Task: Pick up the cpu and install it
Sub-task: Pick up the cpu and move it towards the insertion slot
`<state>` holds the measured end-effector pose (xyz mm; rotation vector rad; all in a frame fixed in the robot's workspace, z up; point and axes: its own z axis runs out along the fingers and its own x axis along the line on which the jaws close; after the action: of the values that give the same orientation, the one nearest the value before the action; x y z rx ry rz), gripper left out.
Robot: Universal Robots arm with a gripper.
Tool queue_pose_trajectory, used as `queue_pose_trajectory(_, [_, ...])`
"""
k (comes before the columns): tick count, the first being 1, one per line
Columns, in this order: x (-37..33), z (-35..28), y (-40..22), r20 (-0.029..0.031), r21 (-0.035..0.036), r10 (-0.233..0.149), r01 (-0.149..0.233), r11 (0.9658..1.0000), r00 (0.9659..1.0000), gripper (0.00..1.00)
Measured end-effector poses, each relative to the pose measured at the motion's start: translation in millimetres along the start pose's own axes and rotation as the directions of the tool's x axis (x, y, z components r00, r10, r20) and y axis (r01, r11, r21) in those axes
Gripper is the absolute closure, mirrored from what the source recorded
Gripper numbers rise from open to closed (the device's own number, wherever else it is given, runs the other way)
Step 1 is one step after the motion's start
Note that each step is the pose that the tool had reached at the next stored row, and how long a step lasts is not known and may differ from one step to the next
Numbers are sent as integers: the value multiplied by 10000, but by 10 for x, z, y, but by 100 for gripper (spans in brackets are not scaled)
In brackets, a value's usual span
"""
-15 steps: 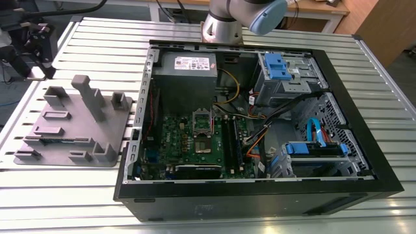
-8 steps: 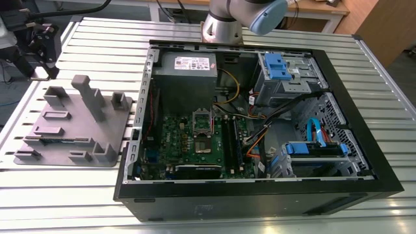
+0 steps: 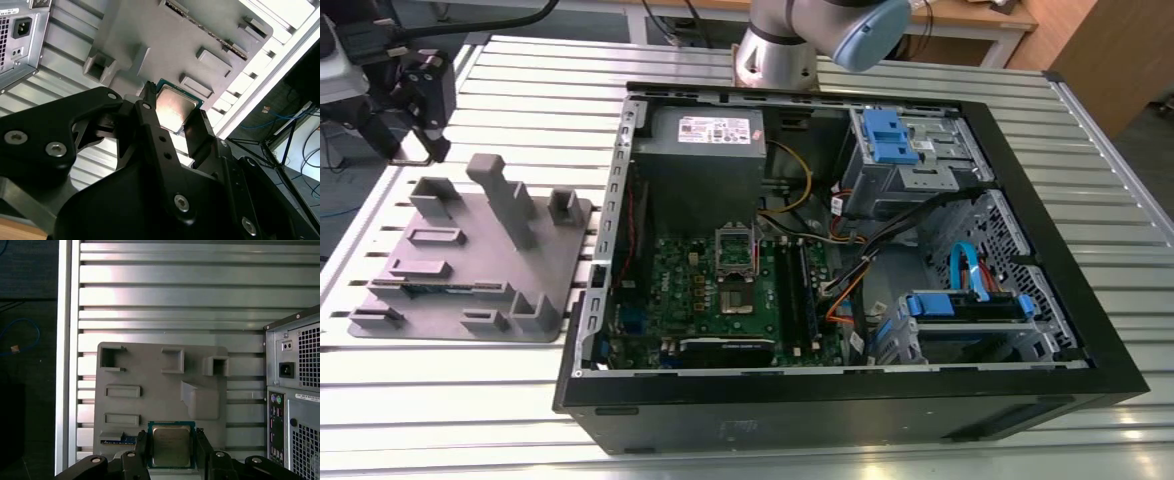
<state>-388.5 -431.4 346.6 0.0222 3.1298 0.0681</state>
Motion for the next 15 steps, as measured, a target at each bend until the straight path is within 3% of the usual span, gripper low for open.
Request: queue_pose_trajectory(15, [-168, 2, 2, 0, 0, 1, -1, 10000, 10000, 53])
